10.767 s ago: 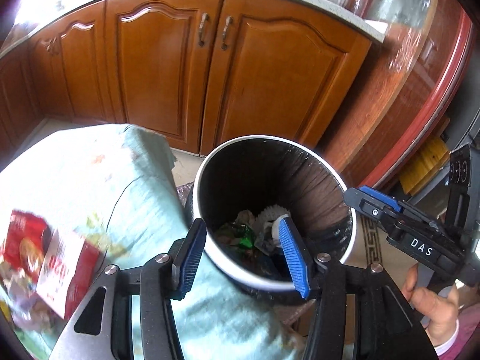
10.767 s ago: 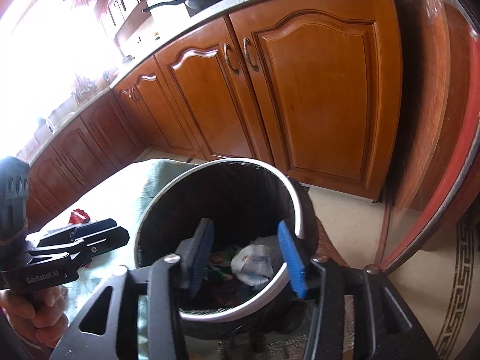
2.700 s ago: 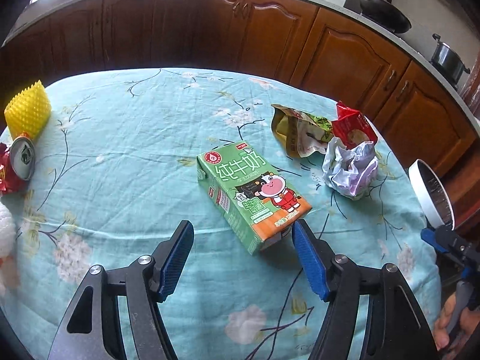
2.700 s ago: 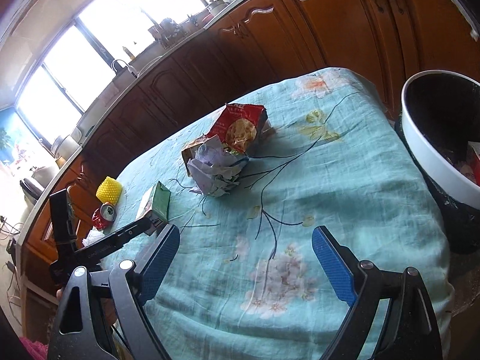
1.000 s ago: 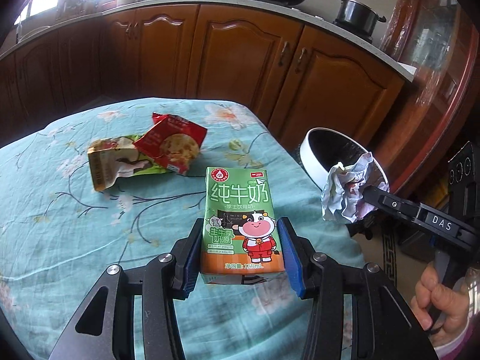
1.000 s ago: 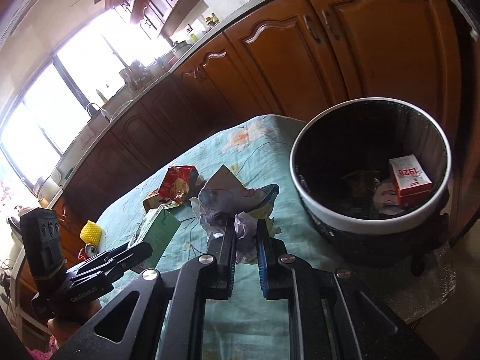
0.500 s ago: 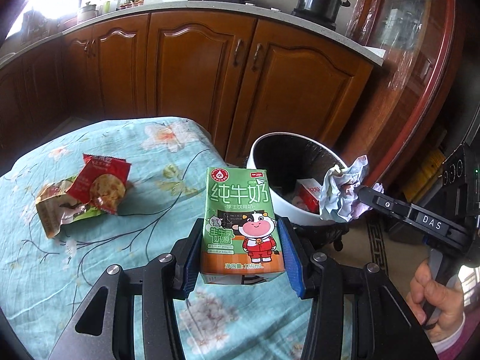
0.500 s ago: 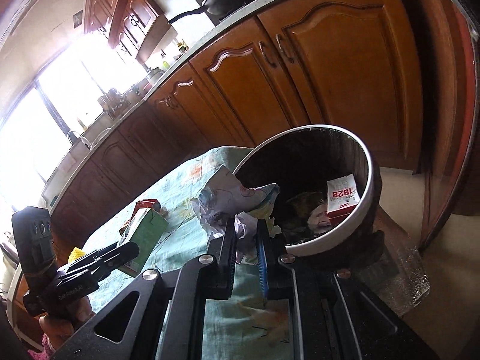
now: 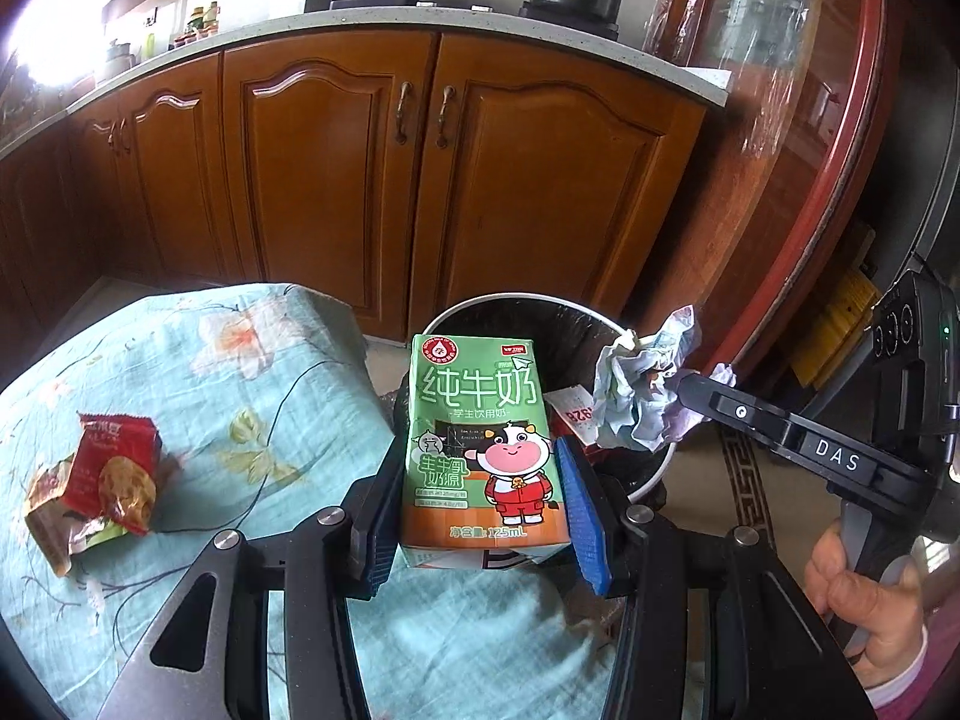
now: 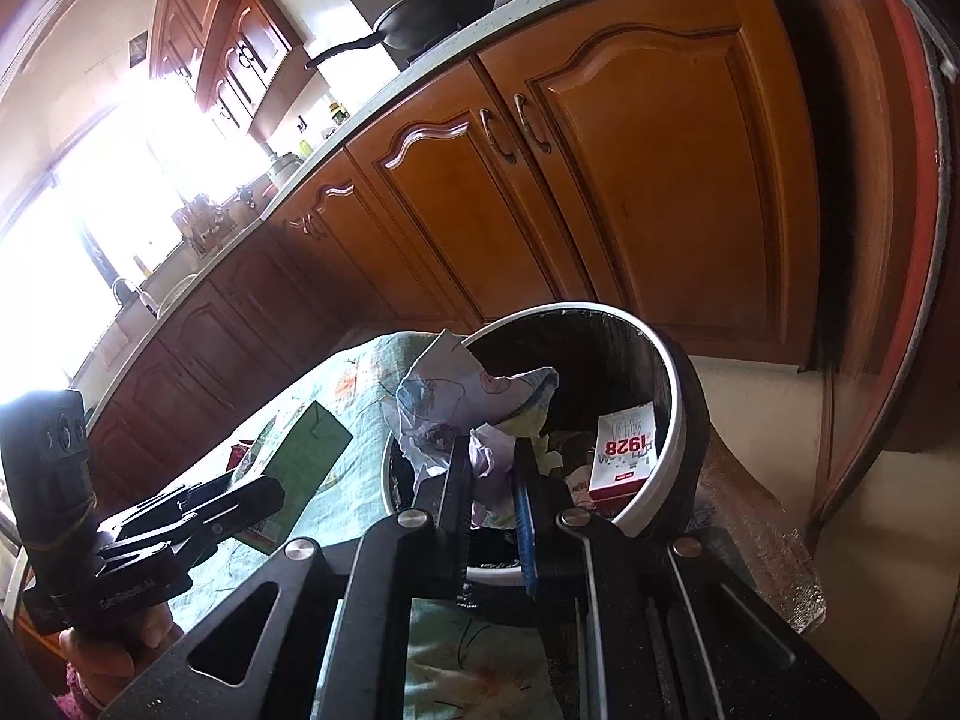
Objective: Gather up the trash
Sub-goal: 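Carry the green carton and crumpled paper into the bin and release both, then move both open tools back over the last wrappers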
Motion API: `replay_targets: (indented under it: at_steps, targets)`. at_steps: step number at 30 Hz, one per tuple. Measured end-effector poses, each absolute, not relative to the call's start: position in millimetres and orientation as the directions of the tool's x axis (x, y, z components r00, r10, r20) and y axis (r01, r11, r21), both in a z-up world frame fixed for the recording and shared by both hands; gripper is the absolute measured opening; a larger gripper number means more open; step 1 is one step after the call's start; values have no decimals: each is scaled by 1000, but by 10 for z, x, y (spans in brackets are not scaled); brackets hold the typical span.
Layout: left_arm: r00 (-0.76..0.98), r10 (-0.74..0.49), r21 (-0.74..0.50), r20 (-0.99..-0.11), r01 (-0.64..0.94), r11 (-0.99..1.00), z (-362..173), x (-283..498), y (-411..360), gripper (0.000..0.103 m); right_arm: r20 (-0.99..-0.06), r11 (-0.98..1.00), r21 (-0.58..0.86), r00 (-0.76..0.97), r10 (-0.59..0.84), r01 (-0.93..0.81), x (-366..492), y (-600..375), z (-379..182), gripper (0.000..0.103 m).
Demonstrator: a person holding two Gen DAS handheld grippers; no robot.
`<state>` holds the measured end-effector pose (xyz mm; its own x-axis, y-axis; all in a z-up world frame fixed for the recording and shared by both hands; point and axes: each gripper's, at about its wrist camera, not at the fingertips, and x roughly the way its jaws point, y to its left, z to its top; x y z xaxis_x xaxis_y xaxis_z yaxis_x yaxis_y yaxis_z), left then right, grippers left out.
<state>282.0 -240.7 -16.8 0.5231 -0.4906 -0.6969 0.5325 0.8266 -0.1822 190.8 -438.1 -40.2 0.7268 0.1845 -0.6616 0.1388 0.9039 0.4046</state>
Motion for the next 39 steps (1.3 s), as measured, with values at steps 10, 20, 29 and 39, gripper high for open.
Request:
replay_targets:
  at_steps: [10, 20, 29, 39]
  targets:
    - [489, -476, -162, -731, 553, 818, -348, 3134, -2800, 46, -687, 910, 379, 710, 154, 169, 2060, -4533, -481, 13]
    - [462, -453, -168, -763, 536, 828, -496, 3410, -3019, 47, -731, 922, 340, 669, 135, 186, 2244, -4616, -600, 13]
    - [441, -453, -184, -775, 528, 829, -561, 3527, -3090, 61, -765, 933, 309, 631, 130, 183, 2426, -4637, -664, 52]
    - [451, -487, -238, -748, 502, 831, -555, 3299, -2750, 61, -731, 909, 367, 666, 148, 200, 2227, -4655, -622, 58]
